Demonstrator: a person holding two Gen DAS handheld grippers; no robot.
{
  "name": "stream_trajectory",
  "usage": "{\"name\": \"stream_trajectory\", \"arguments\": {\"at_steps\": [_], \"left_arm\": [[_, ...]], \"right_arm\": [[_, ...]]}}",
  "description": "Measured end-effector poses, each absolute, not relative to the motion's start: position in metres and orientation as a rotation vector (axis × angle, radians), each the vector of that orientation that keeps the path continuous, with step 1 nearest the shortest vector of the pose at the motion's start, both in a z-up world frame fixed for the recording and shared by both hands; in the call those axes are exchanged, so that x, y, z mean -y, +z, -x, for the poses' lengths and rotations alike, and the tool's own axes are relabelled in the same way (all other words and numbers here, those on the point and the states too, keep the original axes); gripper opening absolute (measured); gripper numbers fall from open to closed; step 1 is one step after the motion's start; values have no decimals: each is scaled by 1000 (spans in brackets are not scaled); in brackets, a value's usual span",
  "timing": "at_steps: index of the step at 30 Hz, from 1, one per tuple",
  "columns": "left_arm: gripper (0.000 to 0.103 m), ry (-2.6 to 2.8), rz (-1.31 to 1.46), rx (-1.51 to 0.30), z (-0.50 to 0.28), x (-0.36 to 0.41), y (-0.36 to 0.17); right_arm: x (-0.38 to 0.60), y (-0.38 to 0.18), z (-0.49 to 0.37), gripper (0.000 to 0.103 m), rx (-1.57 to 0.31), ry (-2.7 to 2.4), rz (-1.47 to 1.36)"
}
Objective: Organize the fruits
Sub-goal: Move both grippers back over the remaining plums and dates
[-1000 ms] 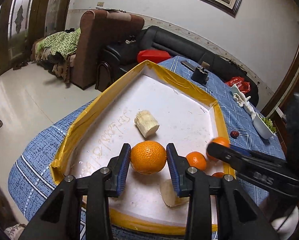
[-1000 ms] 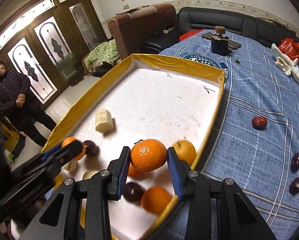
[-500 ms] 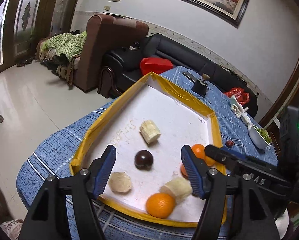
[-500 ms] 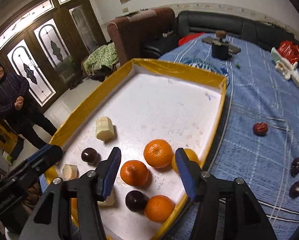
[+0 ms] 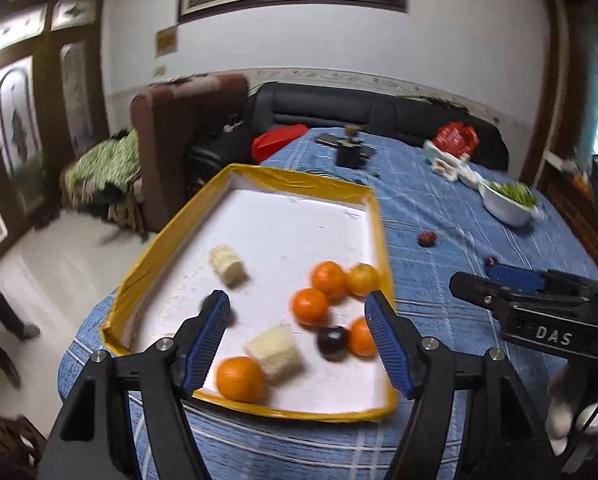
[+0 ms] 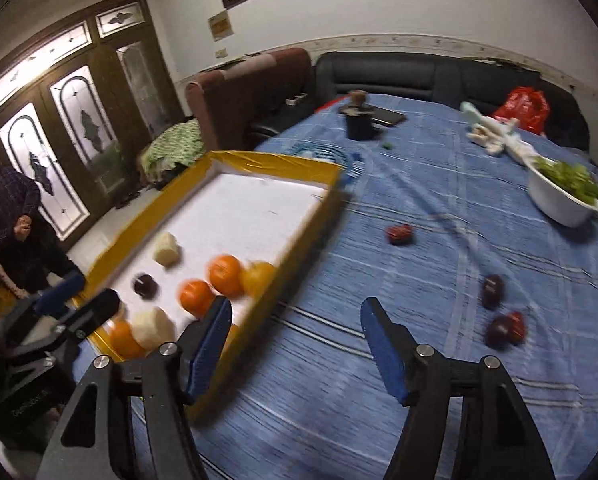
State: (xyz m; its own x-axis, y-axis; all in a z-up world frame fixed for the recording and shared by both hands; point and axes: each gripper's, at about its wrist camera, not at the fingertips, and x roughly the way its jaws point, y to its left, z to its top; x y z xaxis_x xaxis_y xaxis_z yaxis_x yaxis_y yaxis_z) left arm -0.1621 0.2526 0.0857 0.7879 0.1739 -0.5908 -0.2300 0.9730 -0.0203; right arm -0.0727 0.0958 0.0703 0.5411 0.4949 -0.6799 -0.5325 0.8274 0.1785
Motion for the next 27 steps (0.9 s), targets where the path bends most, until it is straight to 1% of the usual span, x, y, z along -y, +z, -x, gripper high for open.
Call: {"name": "stream_trajectory", "arguments": {"at_steps": [5, 11, 27], "left_arm": [[70, 168, 23, -650, 158, -218, 85], [70, 150, -4, -679, 155, -201, 81], [70, 108, 7, -717, 148, -191, 74]], "right_arm": [[-56, 61, 72, 73, -810, 557, 11], [-19, 61, 72, 73, -802, 512, -28], [22, 53, 63, 74, -807, 440, -71]]}}
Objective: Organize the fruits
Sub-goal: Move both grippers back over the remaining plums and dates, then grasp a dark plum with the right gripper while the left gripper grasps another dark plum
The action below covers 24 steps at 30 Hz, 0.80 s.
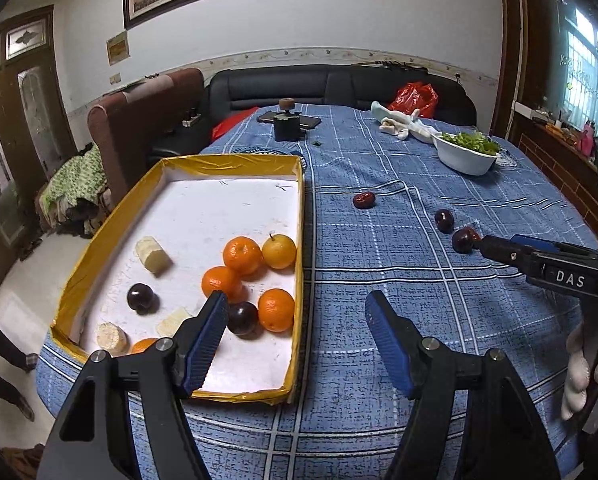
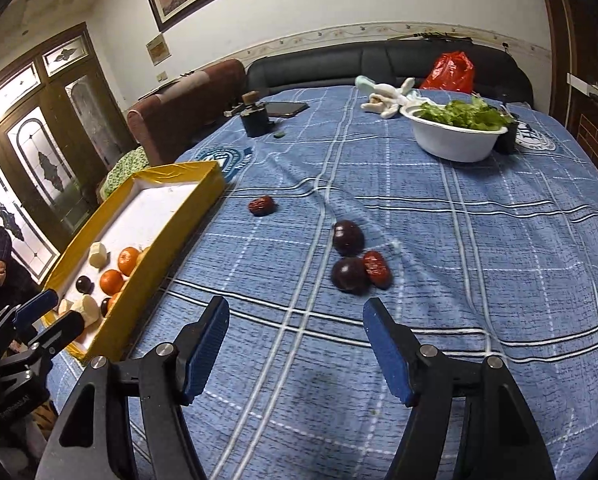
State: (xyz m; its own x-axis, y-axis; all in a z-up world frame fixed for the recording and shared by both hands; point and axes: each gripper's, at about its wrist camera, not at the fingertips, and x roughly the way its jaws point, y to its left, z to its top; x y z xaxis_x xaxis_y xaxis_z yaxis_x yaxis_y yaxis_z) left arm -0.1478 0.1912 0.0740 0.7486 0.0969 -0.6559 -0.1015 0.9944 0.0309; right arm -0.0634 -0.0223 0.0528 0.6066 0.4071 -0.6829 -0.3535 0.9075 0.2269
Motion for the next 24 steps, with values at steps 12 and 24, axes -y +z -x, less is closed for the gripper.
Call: {"name": "stream_trajectory", "arguments": {"at_steps": [12, 24], "left_arm": [[70, 34, 65, -648, 151, -185, 82], [71, 32, 90, -704, 131, -184, 71]], "right_arm": [[71, 60, 19, 74, -818, 322, -123], [13, 23, -6, 63, -871, 399, 69]]}}
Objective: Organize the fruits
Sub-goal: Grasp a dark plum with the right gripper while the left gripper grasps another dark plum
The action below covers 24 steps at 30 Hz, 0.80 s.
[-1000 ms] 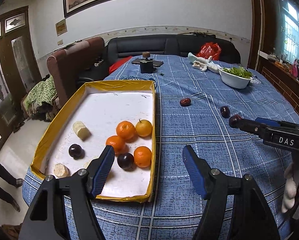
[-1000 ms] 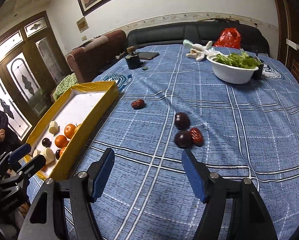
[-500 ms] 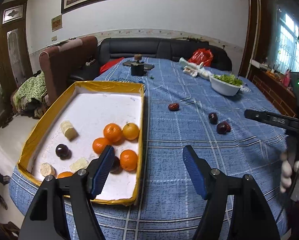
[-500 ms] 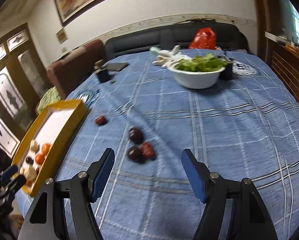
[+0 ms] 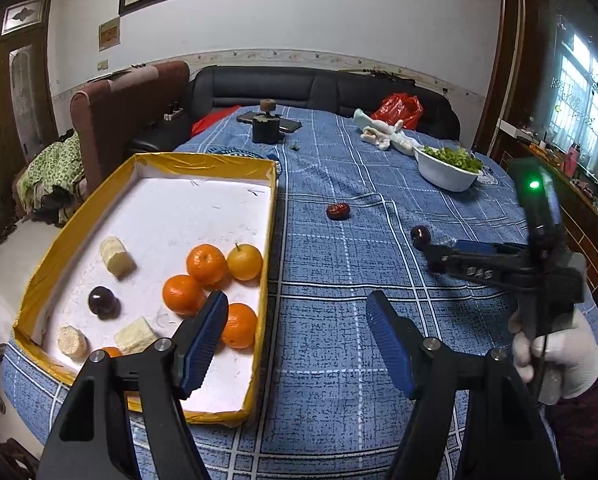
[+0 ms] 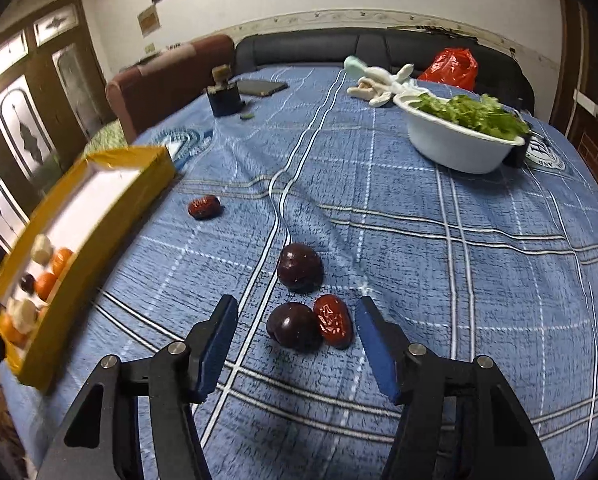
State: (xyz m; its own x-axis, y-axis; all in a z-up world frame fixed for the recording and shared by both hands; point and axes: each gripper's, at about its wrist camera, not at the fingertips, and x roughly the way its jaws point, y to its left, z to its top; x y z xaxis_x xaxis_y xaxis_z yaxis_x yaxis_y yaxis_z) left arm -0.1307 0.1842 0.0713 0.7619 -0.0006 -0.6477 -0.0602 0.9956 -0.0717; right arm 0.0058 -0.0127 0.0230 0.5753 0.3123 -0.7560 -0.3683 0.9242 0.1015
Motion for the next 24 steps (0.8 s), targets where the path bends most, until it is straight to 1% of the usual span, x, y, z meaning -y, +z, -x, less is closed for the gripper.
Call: {"name": "stream_trajectory", "arguments": {"at_steps": [3, 4, 5, 7, 9, 10, 14, 18, 24], "left_arm": [[71, 27, 81, -717, 125, -181, 68], [71, 24, 78, -723, 122, -180, 68], [71, 22, 77, -726, 121, -179, 68], [71, 9, 74, -737, 115, -176, 68], [71, -13, 75, -748, 109, -171, 68], [71, -29, 79, -756, 105, -169, 68], [71, -96, 103, -796, 81, -155, 66], [71, -138, 160, -821, 47, -144, 64], [71, -250, 281, -884, -8, -129, 51]], "right_arm": [[5, 16, -5, 57, -856, 359, 142], [4, 16, -4, 50, -849, 346, 155], [5, 17, -3, 46, -842, 341, 160], [7, 19, 0, 44, -839, 356, 153], [9, 21, 4, 37, -833, 352, 159], [12, 25, 7, 23, -825, 353, 156], [33, 37, 10, 24, -824, 373, 59], [57, 34, 2, 27, -850, 395, -61], [91, 30, -12, 35, -891, 381, -239]]}}
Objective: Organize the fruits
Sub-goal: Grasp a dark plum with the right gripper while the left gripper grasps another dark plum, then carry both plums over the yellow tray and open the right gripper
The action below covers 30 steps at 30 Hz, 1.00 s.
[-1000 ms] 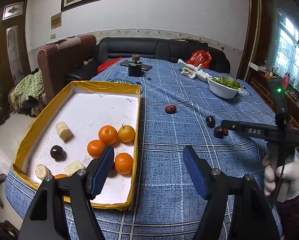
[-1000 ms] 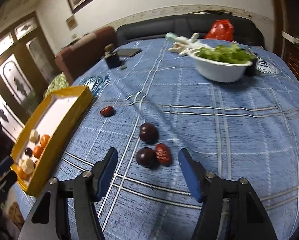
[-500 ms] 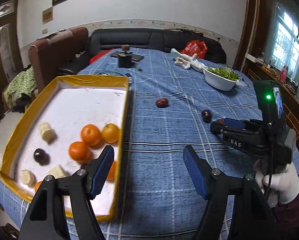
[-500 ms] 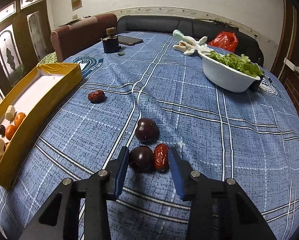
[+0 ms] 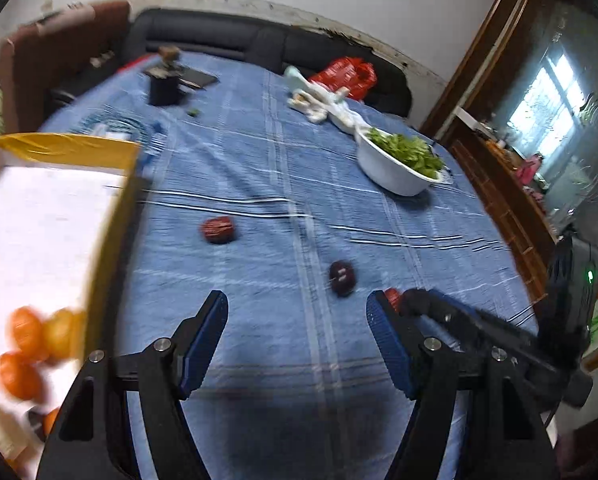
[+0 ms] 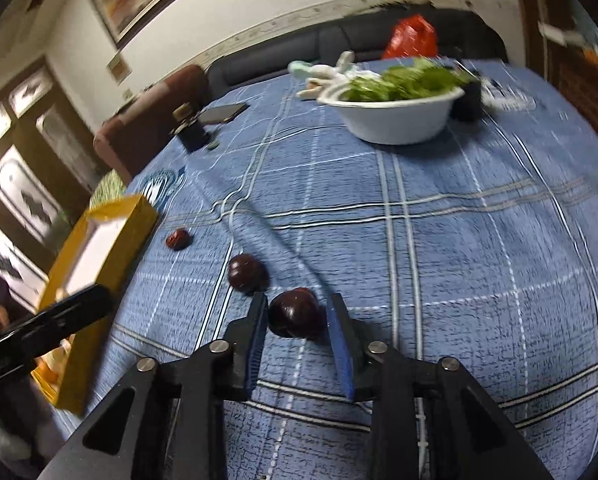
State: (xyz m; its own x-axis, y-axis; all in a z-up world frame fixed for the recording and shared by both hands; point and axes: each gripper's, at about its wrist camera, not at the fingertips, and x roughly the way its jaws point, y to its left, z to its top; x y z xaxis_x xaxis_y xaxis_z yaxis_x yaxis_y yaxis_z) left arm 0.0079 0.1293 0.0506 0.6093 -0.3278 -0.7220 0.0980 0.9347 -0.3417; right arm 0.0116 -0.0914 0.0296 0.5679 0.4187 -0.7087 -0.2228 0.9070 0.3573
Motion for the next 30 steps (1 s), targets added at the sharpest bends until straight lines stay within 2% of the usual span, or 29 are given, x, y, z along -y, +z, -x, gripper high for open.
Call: {"name": "stream_trajectory", "arguments": {"at_steps": [7, 10, 13, 14, 15, 30], "left_arm": [[64, -268, 211, -938, -54, -89, 25], [45, -277, 188, -973, -65, -78, 12], [40, -297, 169, -963, -67, -69, 7], [29, -313, 161, -960, -66, -65, 7], [22, -339, 162, -959, -64, -63, 7], [23, -240, 286, -851, 8, -134, 45]], "right_arm": [[101, 31, -16, 37, -891, 375, -303], [104, 31, -18, 41, -894, 378, -320], [111, 32, -19, 52, -890, 377, -350], [112, 32, -19, 53, -887, 376, -352], [113, 33, -19, 53, -886, 377, -353], [70, 24, -16, 54, -916, 507, -235]]}}
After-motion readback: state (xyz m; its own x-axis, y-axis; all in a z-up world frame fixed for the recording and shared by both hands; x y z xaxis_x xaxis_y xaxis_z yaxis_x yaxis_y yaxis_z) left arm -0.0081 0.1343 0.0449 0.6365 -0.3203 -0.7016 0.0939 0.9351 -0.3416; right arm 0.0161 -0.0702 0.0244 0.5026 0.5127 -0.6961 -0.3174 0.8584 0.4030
